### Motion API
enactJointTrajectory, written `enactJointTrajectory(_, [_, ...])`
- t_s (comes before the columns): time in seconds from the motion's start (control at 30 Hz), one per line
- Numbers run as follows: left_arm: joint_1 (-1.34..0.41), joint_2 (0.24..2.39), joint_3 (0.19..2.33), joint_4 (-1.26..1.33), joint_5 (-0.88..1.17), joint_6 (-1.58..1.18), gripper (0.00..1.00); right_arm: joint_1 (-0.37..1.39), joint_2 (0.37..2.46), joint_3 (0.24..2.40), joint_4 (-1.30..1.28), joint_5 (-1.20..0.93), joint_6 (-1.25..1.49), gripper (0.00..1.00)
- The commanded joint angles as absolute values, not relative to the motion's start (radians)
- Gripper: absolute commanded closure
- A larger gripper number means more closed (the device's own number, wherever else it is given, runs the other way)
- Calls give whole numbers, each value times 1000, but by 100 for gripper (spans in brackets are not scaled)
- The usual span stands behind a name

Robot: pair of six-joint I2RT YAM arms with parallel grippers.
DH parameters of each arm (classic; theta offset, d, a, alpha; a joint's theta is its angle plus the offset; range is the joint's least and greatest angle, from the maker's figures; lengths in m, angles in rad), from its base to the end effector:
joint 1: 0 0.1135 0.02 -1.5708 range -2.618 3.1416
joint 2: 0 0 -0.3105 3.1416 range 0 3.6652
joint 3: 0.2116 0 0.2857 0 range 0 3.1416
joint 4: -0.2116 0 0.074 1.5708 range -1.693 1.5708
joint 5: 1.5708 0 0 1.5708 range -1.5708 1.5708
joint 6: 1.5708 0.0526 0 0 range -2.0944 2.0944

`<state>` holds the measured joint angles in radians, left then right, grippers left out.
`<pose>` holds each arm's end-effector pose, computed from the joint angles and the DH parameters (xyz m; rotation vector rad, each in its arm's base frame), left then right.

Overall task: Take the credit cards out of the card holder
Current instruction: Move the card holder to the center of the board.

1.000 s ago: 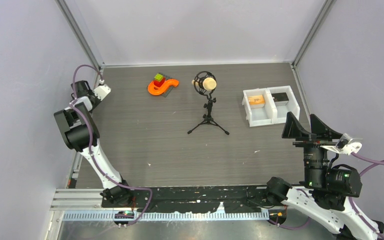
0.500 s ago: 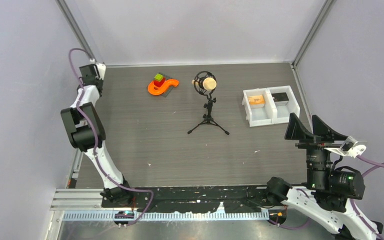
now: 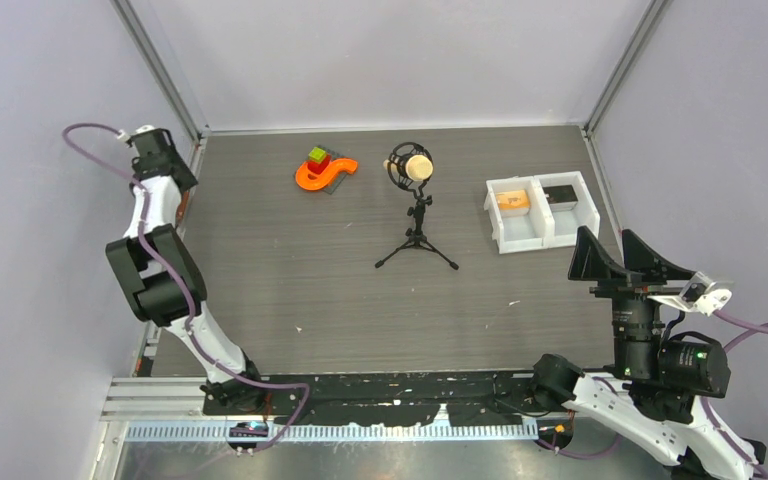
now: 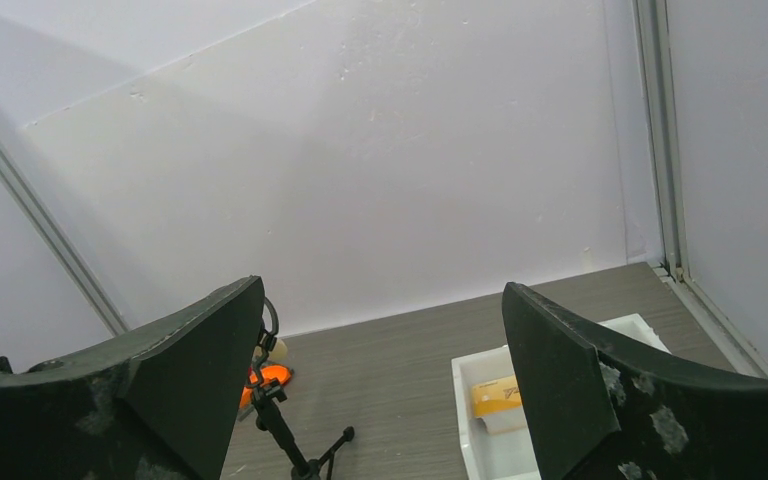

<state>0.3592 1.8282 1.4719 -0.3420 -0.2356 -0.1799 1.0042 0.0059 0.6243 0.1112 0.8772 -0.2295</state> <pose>0.4428 0.1794 0.2921 -0.7246 2.1529 0.3620 0.0248 -0.0364 0.3979 0.2172 1.1152 0.3216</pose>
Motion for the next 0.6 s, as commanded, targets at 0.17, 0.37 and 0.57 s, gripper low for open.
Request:
enactJointTrajectory(0.17, [412,1810,1368,-204,-138,-756,47,1014,-122,649,128,871,-218,2])
enactJointTrajectory(0.37, [416,1874,1302,-76,-251,-980,48,1017,-119,659,121,871,-224,2])
enactJointTrajectory(0.57, [416,1889,1275,16,-448,-1088,48,1023,-115,657,134,888,-245,2])
